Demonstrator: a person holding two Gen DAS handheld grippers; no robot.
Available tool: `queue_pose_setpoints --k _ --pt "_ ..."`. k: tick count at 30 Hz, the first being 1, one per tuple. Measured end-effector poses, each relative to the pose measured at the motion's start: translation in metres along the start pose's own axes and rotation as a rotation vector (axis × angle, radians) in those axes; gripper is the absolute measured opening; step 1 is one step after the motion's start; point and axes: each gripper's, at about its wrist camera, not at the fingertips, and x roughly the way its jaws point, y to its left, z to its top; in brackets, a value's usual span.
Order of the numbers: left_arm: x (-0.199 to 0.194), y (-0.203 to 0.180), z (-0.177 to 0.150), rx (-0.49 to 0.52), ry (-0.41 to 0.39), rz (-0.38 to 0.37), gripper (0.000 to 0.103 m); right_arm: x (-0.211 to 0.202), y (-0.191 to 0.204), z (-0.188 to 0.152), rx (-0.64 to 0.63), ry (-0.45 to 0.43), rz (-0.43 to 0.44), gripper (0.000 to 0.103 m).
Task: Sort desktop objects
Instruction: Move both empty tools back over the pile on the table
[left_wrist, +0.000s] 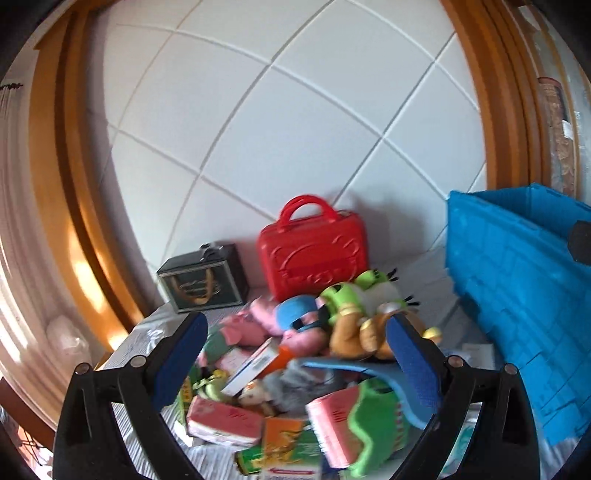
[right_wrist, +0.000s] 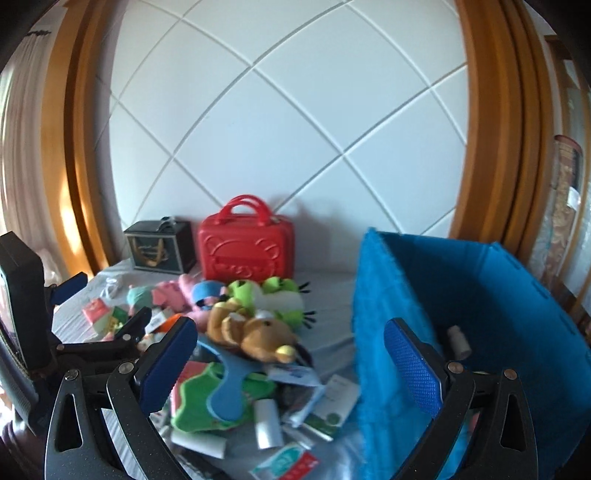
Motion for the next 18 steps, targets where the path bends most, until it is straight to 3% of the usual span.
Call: queue_pose_setpoints --k 8,15,18 --pt "0.015 0.088 -0.053 -0.008 0.035 0.099 0.099 0.050 0.087 -0.010 -0.033 0.031 0.118 0.102" --pt "0.029 0.132 -0.108 -0.050 0.115 0.180 0.099 0.107 0.165 -0.042 -0.282 0.078 0.288 0.102" --pt "0.042 0.144 -0.126 -0.071 0.184 0.224 0.099 0.128 0.190 -0.053 -0.355 0.106 0.394 0.102"
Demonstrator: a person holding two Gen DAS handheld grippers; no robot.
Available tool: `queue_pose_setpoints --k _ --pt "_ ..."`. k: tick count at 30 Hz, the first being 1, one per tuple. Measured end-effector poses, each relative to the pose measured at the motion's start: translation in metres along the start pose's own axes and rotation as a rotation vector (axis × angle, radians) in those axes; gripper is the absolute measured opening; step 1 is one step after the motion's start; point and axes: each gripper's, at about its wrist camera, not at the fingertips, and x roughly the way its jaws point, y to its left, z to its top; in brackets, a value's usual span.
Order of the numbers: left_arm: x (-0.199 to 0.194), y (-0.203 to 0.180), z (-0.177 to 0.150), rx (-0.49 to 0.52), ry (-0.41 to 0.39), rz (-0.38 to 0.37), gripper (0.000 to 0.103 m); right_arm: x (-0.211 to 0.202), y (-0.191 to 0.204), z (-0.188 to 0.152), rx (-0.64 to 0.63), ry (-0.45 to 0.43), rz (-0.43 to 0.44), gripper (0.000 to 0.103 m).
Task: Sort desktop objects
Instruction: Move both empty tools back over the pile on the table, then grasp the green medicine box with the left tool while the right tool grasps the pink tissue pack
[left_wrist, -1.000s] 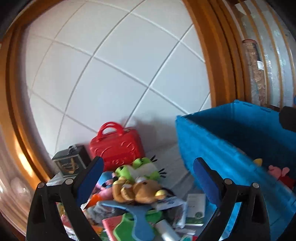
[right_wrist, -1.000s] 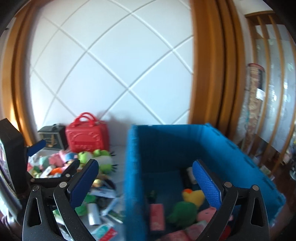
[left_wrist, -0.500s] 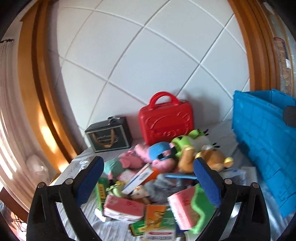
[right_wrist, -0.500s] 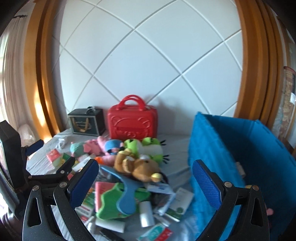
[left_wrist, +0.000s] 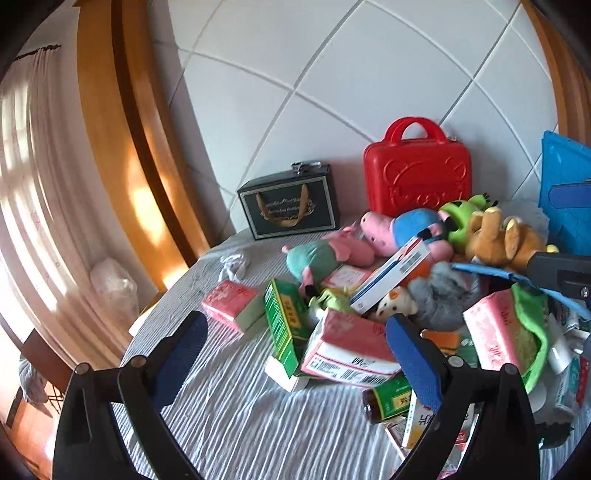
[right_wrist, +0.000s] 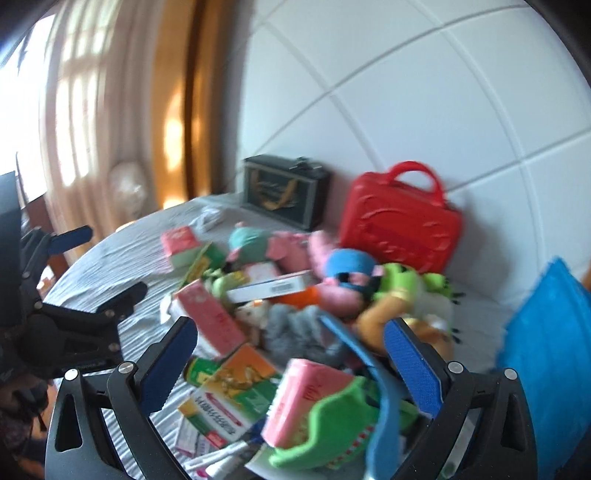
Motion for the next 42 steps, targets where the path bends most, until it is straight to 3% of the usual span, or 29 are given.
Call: queue_pose_setpoints --k 4,9,18,24,27,28,31,36,42 --pt "0.015 0.009 -0.014 -0.024 0.054 0.060 0.099 0.043 0.021 -0.003 -0.113 0.047 0.165 0.102" --pt "0.018 0.020 -0.037 -0.060 0.090 0.130 0.099 0.092 0.046 -0.011 -0.238 0.121 0.297 0.102" --pt "0.052 0.044 -0.057 -0.071 0.172 0.129 0.099 0.170 0.072 -0.011 -0.271 0.256 0.375 0.102" --pt "0.080 0.068 -0.074 -0.090 0.225 0.148 0.099 0.213 0.096 -0.011 -0.375 0.326 0.348 0.097" --pt "0.092 0.073 -0.079 -0.085 0.243 0.133 0.099 0.234 0.102 -0.014 -0.398 0.362 0.334 0.082" --pt "0.097 0.073 -0.080 -0.076 0.250 0.117 0.099 0.241 0.103 -0.016 -0.396 0.386 0.334 0.068" --pt "0.110 0.073 -0.074 -0.073 0.252 0.087 0.099 0.243 0.103 -0.020 -0.353 0.389 0.357 0.060" --pt "0.145 0.074 -0.041 -0.092 0.220 -0.010 0.099 0.218 0.081 -0.020 -0.225 0.375 0.324 0.057" --pt "0.208 0.059 -0.023 -0.063 0.289 -0.156 0.099 0.176 0.044 -0.016 -0.111 0.325 0.272 0.057"
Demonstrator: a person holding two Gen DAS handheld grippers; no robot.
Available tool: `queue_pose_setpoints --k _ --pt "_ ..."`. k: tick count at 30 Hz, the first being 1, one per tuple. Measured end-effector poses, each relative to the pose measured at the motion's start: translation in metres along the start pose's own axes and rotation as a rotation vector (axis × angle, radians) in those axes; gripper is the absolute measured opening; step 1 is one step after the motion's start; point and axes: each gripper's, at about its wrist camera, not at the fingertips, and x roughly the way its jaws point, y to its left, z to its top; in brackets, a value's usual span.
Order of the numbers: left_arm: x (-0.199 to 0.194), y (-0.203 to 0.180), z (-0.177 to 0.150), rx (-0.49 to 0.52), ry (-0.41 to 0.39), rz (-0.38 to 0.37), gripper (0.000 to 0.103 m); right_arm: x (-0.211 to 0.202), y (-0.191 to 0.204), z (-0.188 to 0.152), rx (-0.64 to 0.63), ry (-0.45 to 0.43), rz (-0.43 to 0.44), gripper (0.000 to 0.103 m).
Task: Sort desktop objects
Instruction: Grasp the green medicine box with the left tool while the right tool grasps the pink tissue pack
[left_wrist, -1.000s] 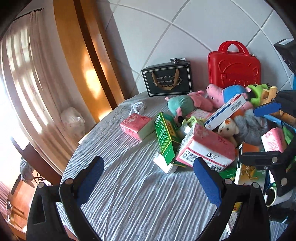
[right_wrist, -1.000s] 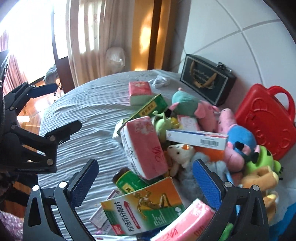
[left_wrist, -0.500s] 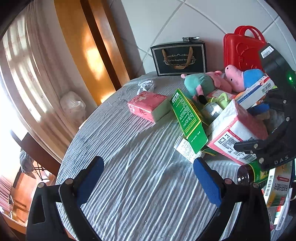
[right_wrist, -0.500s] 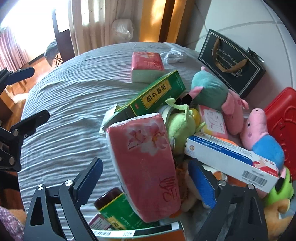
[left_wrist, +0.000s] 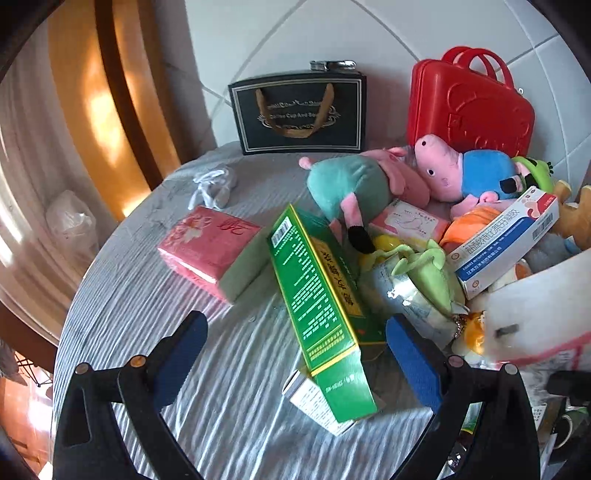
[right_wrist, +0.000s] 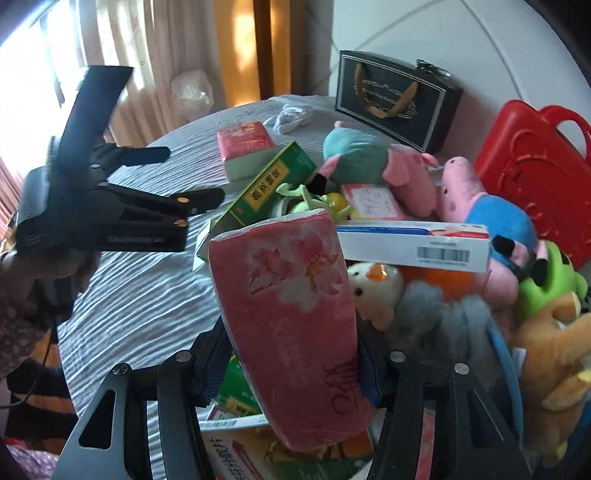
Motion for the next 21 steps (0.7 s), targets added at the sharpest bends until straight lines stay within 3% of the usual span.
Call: queue_pose_setpoints --k 4,13,15,17,18,21 --pt "0.038 -0.002 0.010 -0.007 0.069 -0.057 0.099 -0.013 -0.005 0.000 0.040 -0.025 -0.014 0.057" --pt "0.100 -0.001 0.012 -0.027 0.163 -0.090 0.099 -0.015 -0.009 0.000 0.103 -0.027 -0.006 0.057" --pt "0.104 0.002 0.011 -0.054 0.161 -0.115 0.093 -0.014 -0.009 0.000 0.109 -0.028 -0.010 0.057" --pt "0.105 0.002 0.010 -0.067 0.169 -0.136 0.064 -0.013 -0.011 0.000 0.119 -0.029 -0.012 0.057" --pt "0.104 0.000 0.009 -0.052 0.171 -0.130 0.058 -0.012 -0.011 0.000 0.125 -0.029 -0.017 0.057" --pt "0.092 -0.007 0.003 0.007 0.154 -0.132 0.056 -0.013 -0.011 0.000 0.145 -0.042 -0.025 0.057"
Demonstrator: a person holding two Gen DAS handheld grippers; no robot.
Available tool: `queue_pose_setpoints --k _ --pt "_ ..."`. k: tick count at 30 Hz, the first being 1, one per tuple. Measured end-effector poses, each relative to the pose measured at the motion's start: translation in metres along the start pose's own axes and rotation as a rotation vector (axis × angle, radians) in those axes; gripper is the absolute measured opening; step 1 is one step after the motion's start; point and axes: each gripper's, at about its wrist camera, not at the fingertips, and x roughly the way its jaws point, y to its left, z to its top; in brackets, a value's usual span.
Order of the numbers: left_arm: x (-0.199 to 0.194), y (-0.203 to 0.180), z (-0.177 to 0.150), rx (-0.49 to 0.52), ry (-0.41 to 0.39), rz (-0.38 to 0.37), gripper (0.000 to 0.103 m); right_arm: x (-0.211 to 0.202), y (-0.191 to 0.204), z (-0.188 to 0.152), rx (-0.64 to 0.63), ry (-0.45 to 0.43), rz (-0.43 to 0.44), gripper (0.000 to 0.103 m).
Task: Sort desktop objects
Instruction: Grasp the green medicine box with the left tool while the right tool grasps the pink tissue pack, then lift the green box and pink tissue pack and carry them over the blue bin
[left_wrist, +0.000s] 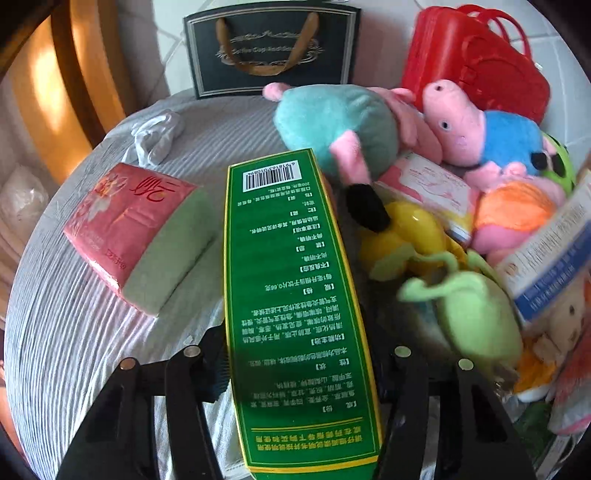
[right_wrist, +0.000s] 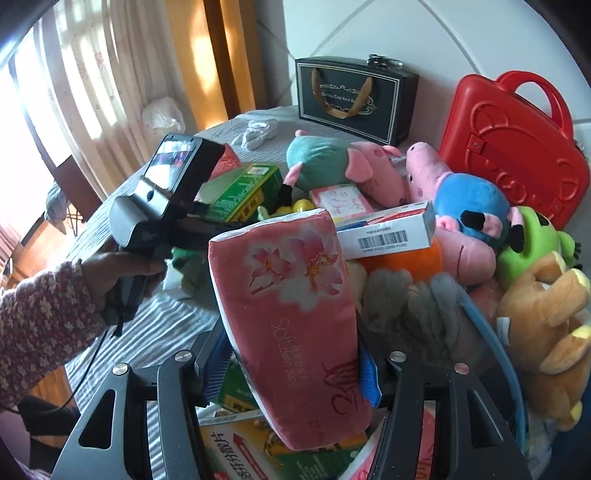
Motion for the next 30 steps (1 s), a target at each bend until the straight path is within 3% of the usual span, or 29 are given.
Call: queue_pose_setpoints --k 7,14,25,30 --pt "-0.043 -0.005 -0.018 0.043 -0.099 0.045 0.055 -0.011 0.009 -0.005 0.030 -0.036 0.002 0.057" --pt "-0.106 -0.034 -0.035 0.111 -0.215 0.058 0.055 -0.039 0.018 -0.017 0.050 -0.097 -0.046 0.057" --pt "-0.203 -0.109 -0.053 0.230 -0.343 -0.068 0.055 -0.120 0.011 -0.035 0.176 -0.210 -0.158 0.057" --pt "-0.242 -0.139 -0.055 0.294 -0.402 -0.119 0.055 -0.165 0.008 -0.049 0.235 -0.270 -0.252 0.057"
